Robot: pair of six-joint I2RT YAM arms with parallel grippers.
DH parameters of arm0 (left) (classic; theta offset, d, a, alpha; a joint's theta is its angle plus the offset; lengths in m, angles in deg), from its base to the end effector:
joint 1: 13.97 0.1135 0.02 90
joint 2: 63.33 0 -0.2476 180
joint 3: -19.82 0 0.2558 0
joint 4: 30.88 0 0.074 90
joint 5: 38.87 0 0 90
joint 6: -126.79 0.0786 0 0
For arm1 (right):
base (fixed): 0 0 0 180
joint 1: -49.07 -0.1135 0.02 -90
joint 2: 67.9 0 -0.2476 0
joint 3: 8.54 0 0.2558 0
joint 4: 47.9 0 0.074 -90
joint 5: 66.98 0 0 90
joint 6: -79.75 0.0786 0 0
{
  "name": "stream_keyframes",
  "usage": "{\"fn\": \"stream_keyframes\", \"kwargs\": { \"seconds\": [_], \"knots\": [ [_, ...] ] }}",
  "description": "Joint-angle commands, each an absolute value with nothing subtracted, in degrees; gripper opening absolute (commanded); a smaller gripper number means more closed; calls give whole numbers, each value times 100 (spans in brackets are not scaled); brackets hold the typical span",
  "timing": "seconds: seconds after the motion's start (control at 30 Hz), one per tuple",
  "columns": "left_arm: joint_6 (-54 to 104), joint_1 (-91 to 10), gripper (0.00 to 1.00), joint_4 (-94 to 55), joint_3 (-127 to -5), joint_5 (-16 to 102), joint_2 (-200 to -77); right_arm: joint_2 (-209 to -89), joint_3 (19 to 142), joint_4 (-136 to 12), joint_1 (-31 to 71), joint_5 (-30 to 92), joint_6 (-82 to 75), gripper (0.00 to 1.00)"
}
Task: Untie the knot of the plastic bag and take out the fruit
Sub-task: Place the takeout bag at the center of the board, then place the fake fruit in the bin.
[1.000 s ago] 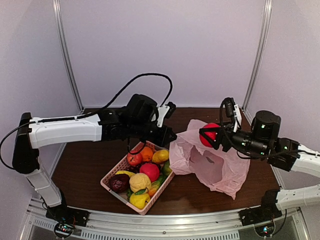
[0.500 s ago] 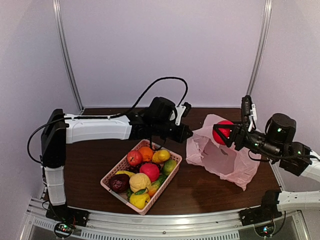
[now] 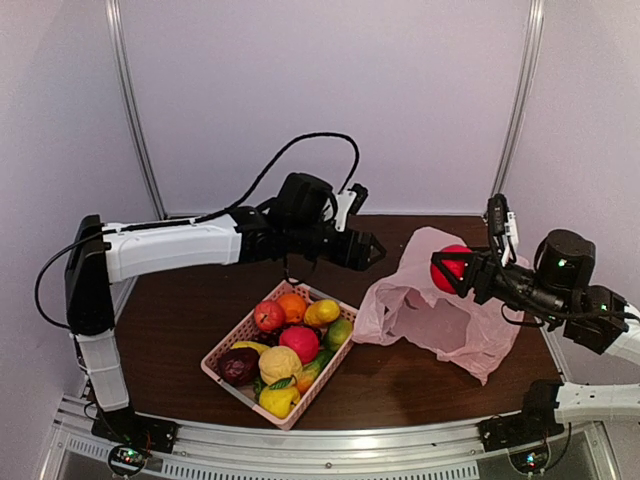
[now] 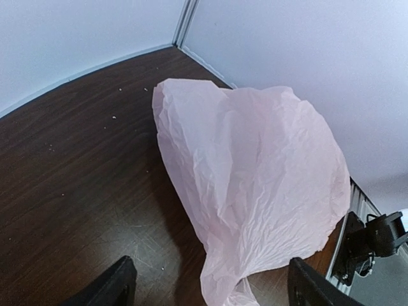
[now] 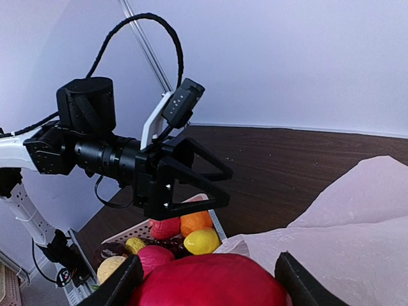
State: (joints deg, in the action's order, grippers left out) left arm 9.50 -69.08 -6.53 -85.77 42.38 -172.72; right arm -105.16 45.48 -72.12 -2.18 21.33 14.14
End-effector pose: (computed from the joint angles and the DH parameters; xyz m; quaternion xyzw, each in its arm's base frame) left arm 0.2712 -0.4097 0.2585 0.2437 0.8208 -0.3868 0.3424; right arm 0.1390 0.1695 0.3174 -0.1651 0.7332 0.3957 0.5278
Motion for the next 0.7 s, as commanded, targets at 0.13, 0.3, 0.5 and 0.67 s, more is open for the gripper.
{"fn": "stream_keyframes", "kwargs": {
  "seconds": [0.13,0.3,0.5,0.67],
  "knots": [
    [1182,-6479,93,-181,-7689,4749,-15408,-10826,4743,-7508,-208,2221,1232,52],
    [1371,-5811,97,610,-6905,4893,-14148,-11208,4949,-7370,-303,2544,1140,52],
    [1645,-4256,97,1359,-5981,4215,-12841,-12041,5299,-7188,-556,2717,1000,52],
    [2028,-2430,97,1590,-5383,3131,-12173,-12844,5803,-7198,-927,2588,920,52]
  ]
}}
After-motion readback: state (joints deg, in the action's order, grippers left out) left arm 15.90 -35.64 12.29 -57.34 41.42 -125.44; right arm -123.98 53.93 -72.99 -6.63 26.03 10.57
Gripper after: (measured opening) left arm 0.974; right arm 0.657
